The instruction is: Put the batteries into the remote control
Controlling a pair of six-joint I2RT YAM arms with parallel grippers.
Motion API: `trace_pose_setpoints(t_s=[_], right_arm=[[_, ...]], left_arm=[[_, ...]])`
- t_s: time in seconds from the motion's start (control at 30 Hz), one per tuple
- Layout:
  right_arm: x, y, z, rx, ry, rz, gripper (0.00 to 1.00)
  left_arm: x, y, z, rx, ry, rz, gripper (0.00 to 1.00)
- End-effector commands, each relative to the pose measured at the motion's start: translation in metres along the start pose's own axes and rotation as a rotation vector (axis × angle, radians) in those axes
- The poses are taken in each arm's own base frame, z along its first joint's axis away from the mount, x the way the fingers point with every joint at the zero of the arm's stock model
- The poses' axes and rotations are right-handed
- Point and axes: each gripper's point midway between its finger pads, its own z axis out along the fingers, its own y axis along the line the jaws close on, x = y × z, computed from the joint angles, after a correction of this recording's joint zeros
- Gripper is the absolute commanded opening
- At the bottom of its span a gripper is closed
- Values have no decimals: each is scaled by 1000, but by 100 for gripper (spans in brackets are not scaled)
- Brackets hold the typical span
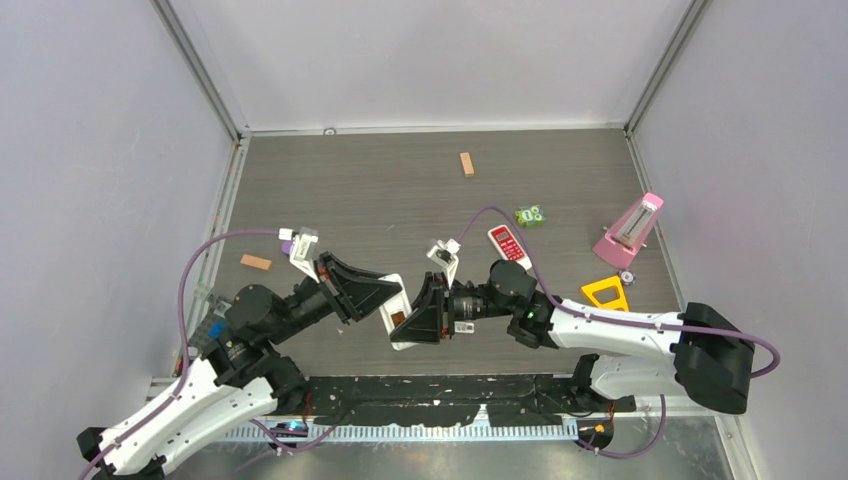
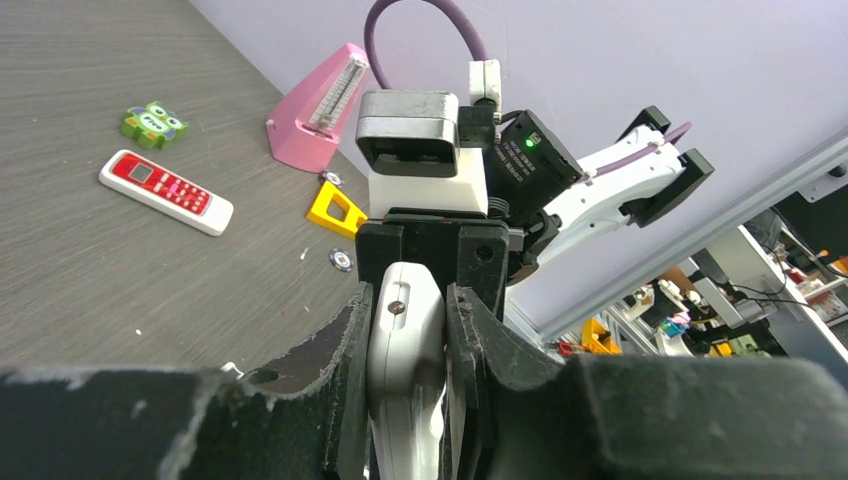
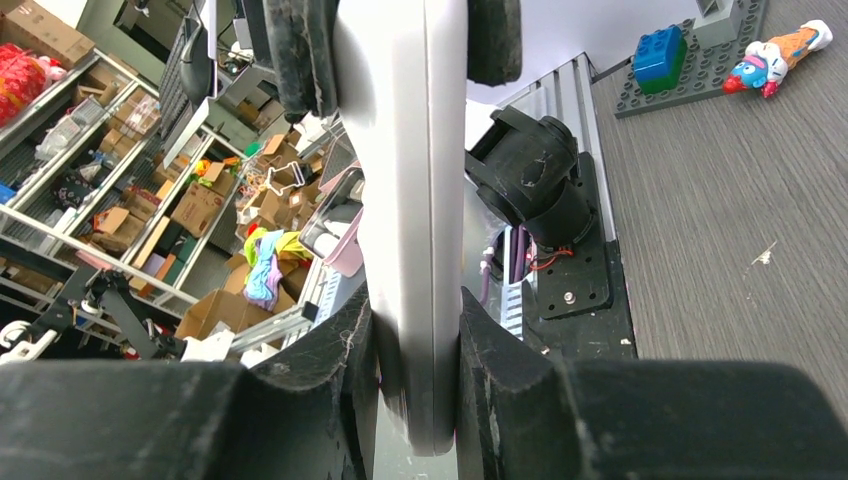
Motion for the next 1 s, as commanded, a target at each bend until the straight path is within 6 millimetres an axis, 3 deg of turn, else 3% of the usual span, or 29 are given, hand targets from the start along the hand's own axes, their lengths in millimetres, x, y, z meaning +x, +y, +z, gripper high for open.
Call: trace_pose_setpoints(t_s=[0.0, 0.4, 0.6, 0.67, 0.8, 0.87, 0.9, 0.97], right_arm=[[-26, 11, 7, -31, -65, -18, 14], [-28, 7, 5, -50, -74, 8, 15], [-32, 9, 5, -79, -67, 26, 18], [-32, 10, 4, -91, -63, 30, 19], [-31, 8, 2, -89, -52, 36, 21], [-29, 4, 2, -77, -47, 40, 21], [-29, 3, 2, -77, -44, 40, 21], [-27, 2, 1, -79, -32, 43, 21]], left_arm=[[7, 9, 7, -20, 32, 34, 33], [11, 7, 6, 1, 55, 54, 28], [23, 2, 6, 51, 134, 92, 40], [20, -1, 7, 61, 132, 109, 32], [14, 10, 4, 3, 116, 122, 0], [8, 13, 3, -14, 95, 125, 0], [5, 14, 3, -15, 89, 128, 5], [-1, 14, 2, -19, 71, 128, 31]])
